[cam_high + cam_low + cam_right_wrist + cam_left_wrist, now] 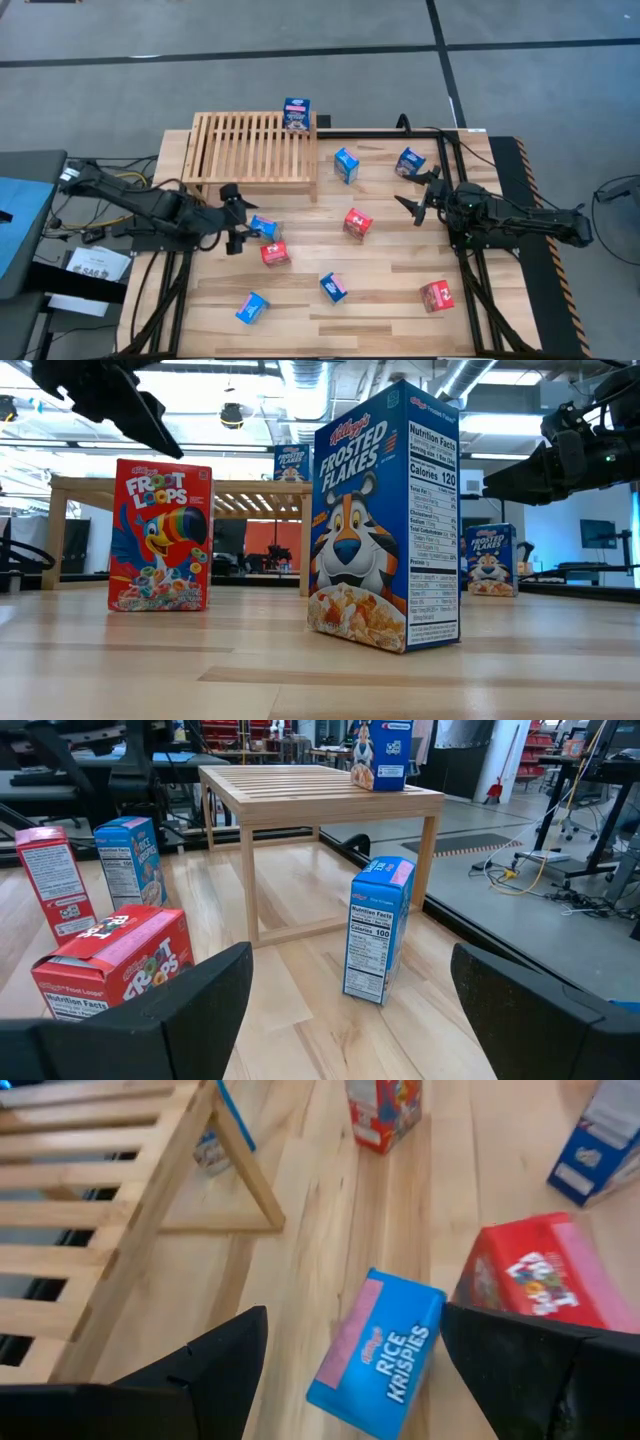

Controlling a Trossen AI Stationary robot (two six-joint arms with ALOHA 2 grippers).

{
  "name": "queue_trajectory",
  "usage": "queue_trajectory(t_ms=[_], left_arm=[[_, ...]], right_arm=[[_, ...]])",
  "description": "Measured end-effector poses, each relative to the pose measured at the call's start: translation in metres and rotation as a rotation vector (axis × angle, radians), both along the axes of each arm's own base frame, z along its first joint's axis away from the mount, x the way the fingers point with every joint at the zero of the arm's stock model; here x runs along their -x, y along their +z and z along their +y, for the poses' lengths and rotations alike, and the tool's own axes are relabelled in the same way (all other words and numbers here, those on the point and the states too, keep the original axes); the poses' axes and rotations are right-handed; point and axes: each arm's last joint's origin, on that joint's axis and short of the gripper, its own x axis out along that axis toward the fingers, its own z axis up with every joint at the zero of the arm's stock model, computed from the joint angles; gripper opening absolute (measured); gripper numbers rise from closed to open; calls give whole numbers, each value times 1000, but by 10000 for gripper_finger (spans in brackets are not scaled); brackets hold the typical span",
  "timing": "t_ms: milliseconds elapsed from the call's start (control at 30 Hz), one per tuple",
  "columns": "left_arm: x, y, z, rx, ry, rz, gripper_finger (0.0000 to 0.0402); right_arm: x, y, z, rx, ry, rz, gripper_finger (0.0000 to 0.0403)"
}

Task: Stack cereal on shelf
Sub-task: Put the middle light blue cereal box on the shelf

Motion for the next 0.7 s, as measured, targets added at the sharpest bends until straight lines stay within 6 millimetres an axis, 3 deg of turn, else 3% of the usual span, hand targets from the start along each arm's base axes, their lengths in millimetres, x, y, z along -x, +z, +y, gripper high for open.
queue_trajectory(t_ms=[400,700], left_arm=[[-18,-15,10,59,-29,109,290],[-19,-16,11,58,-67,129,326]], right_arm=[[0,0,0,0,0,0,364],[0,0,0,0,0,0,364]])
